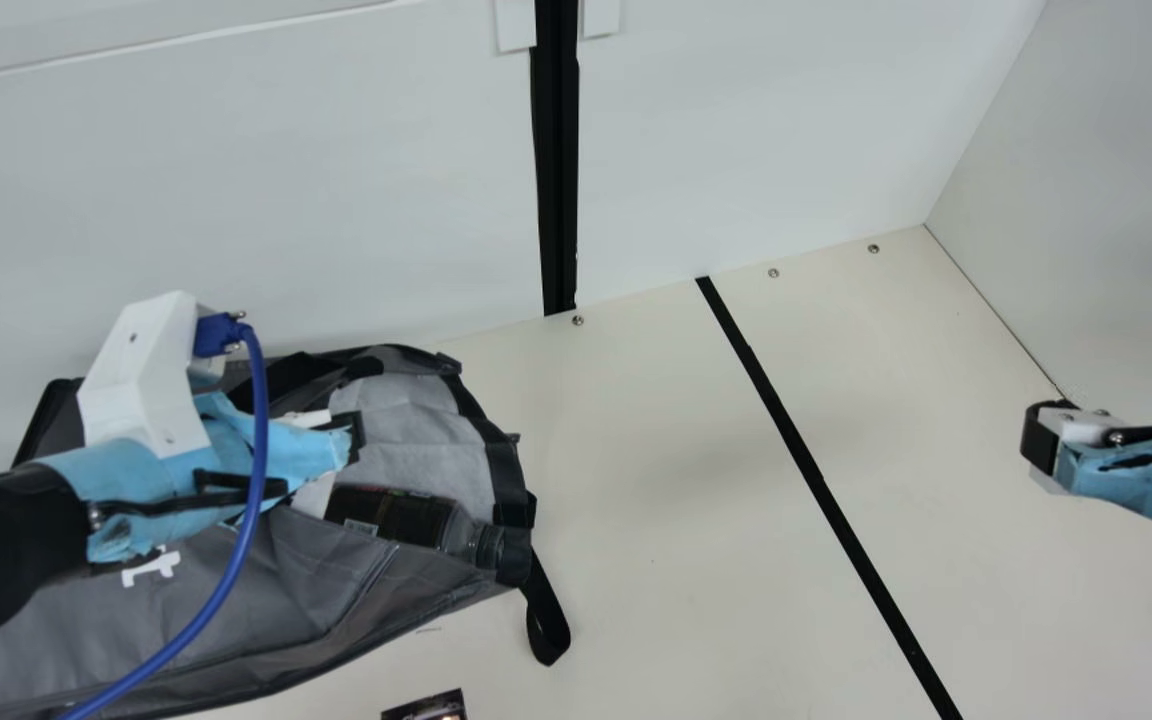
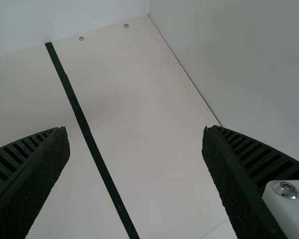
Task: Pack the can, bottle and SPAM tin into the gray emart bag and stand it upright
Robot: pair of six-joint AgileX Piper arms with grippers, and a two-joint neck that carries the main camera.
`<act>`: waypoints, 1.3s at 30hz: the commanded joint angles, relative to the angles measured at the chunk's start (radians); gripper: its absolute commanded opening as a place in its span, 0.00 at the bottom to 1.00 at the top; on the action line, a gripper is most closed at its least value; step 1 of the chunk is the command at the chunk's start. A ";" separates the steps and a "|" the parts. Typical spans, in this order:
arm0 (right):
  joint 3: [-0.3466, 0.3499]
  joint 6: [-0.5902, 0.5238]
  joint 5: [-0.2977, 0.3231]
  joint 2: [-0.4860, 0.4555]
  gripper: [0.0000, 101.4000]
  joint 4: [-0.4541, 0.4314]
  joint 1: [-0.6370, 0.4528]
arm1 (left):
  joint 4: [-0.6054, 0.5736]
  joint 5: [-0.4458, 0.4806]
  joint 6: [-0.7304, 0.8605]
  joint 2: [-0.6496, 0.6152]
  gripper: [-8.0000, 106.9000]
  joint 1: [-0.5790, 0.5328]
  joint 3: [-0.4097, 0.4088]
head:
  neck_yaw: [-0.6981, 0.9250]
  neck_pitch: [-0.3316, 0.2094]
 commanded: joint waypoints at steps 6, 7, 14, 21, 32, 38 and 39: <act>0.004 -0.003 -0.001 -0.005 0.94 0.016 -0.014 | 0.000 0.000 0.000 0.000 0.00 0.000 0.000 | -0.001 -0.023; 0.005 -0.002 -0.001 -0.006 0.94 0.017 -0.013 | 0.000 0.000 0.000 0.000 0.00 0.000 0.000 | -0.001 -0.023; 0.009 0.014 -0.001 -0.010 0.94 0.015 0.007 | 0.000 0.000 0.000 0.000 0.00 0.000 0.000 | -0.001 -0.023; 0.001 0.020 -0.001 0.000 0.94 0.020 0.031 | 0.000 0.000 0.000 0.000 0.00 0.000 0.000 | -0.001 -0.023; -0.013 0.000 -0.001 0.053 0.94 0.060 0.063 | 0.000 0.000 0.000 0.000 0.00 0.000 0.000 | -0.001 -0.023; -0.022 -0.022 -0.001 0.091 0.94 0.097 0.078 | 0.000 0.000 0.000 0.000 0.00 0.000 0.000 | -0.001 -0.023; -0.024 -0.026 -0.001 0.099 0.94 0.103 0.080 | 0.000 0.000 0.000 0.000 0.00 0.000 0.000 | -0.001 -0.023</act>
